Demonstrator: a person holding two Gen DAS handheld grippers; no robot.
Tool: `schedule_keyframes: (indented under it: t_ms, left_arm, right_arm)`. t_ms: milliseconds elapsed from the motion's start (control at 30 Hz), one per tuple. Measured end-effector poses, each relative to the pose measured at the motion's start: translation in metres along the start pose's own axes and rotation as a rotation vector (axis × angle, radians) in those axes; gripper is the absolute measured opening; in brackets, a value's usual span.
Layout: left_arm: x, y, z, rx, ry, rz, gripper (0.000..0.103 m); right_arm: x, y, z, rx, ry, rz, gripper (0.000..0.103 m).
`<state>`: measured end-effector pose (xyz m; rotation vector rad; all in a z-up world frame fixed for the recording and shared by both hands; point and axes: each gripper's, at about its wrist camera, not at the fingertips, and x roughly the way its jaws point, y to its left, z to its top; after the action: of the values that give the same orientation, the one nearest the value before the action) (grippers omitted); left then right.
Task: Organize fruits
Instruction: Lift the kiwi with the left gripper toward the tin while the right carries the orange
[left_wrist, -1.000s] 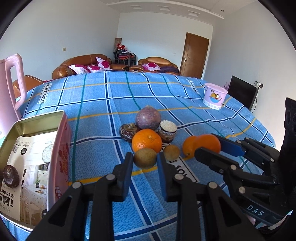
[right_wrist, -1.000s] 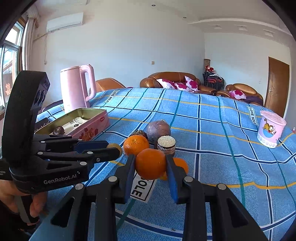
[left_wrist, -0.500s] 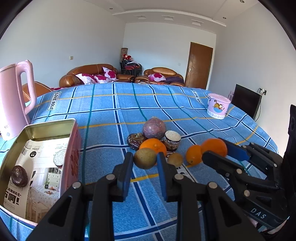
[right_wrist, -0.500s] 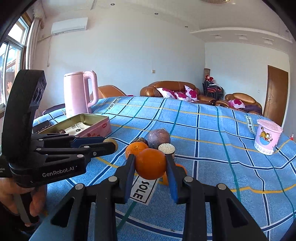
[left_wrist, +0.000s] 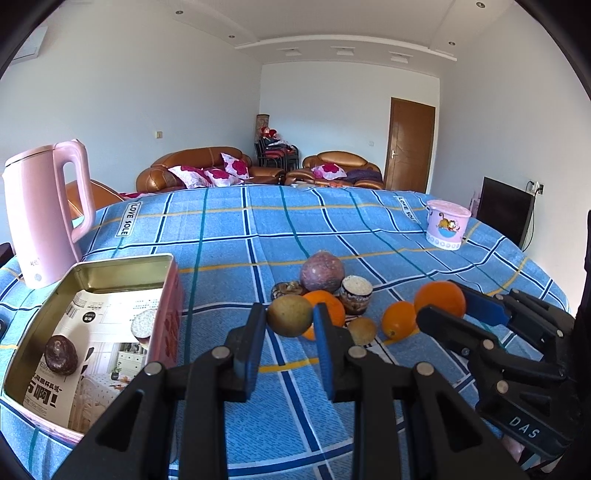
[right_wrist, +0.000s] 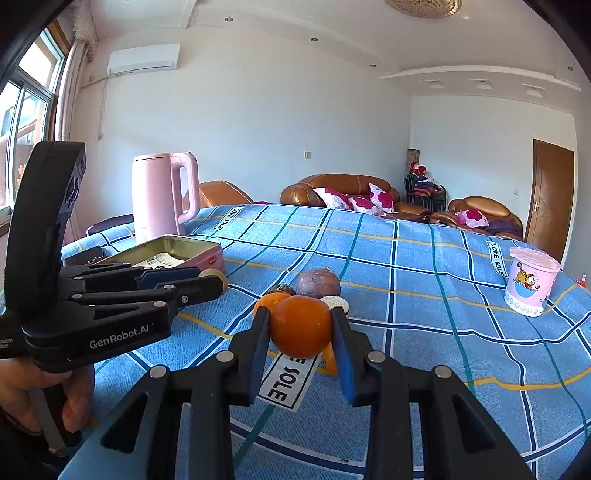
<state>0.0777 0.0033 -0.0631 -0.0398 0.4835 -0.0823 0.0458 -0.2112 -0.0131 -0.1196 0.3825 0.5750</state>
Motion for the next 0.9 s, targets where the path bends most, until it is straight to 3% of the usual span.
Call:
schedule_keyframes:
  t_ms: [900]
  left_arm:
    - [-0.02,-0.007,-0.001,0.035,-0.113,0.05,0.028]
  right_arm:
    - [-0.013,0.001,-0.003,-0.012,-0.078,0.018,0.035]
